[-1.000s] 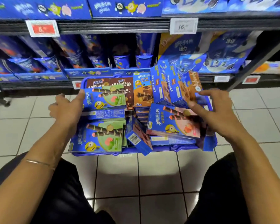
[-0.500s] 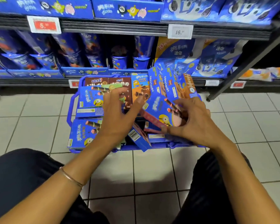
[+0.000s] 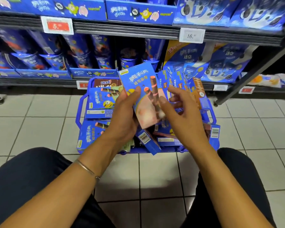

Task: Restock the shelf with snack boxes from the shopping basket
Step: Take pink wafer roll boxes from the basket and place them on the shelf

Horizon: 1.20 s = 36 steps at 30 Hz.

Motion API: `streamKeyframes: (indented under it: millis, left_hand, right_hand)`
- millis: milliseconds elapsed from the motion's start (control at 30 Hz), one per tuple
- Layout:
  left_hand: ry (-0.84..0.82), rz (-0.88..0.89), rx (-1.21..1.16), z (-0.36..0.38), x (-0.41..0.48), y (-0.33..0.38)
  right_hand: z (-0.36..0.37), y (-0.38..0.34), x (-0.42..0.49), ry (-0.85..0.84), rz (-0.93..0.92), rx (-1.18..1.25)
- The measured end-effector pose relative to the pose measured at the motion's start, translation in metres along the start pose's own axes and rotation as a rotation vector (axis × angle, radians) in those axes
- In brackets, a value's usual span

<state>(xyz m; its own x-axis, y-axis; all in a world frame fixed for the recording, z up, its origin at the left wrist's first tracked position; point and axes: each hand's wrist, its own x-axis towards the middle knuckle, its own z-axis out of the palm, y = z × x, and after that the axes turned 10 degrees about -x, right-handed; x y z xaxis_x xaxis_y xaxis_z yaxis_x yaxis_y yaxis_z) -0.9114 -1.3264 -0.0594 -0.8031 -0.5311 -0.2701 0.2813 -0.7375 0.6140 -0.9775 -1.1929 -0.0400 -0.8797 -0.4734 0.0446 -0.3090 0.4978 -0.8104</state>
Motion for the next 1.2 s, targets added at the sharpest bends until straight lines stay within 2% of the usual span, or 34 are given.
streamKeyframes:
  millis: [100, 233, 367, 433, 500, 633, 767, 867, 1033, 1200]
  left_hand:
    - [0.041, -0.044, 0.058, -0.009, 0.009, 0.011]
    - [-0.030, -0.166, -0.035, -0.018, 0.015, 0.024]
    - [-0.049, -0.161, -0.053, -0.021, 0.022, 0.030]
    - [-0.050, -0.155, -0.045, -0.022, 0.025, 0.033]
    - [-0.032, -0.141, -0.037, -0.024, 0.027, 0.035]
    - [0.001, -0.114, -0.052, -0.028, 0.032, 0.041]
    - [0.053, -0.104, -0.064, -0.034, 0.038, 0.042]
    - [0.087, -0.097, -0.046, -0.037, 0.040, 0.042]
    - [0.100, -0.099, -0.027, -0.038, 0.042, 0.042]
    - [0.101, -0.118, 0.011, -0.036, 0.041, 0.040]
  right_hand:
    - [0.003, 0.017, -0.011, 0.048, 0.060, 0.103]
    - [0.023, 0.044, -0.038, -0.065, 0.068, -0.008]
    - [0.049, 0.053, -0.057, -0.213, -0.126, -0.417]
    - [0.058, 0.052, -0.060, -0.214, -0.191, -0.579]
    - [0.060, 0.051, -0.059, -0.173, -0.193, -0.620]
    - [0.048, 0.047, -0.055, -0.060, -0.127, -0.458]
    - [0.027, 0.039, -0.047, 0.101, 0.028, -0.022]
    - [0.010, 0.036, -0.035, 0.202, 0.215, 0.239]
    - [-0.006, 0.038, -0.020, 0.271, 0.523, 0.551]
    - [-0.017, 0.034, -0.016, 0.320, 0.602, 0.766]
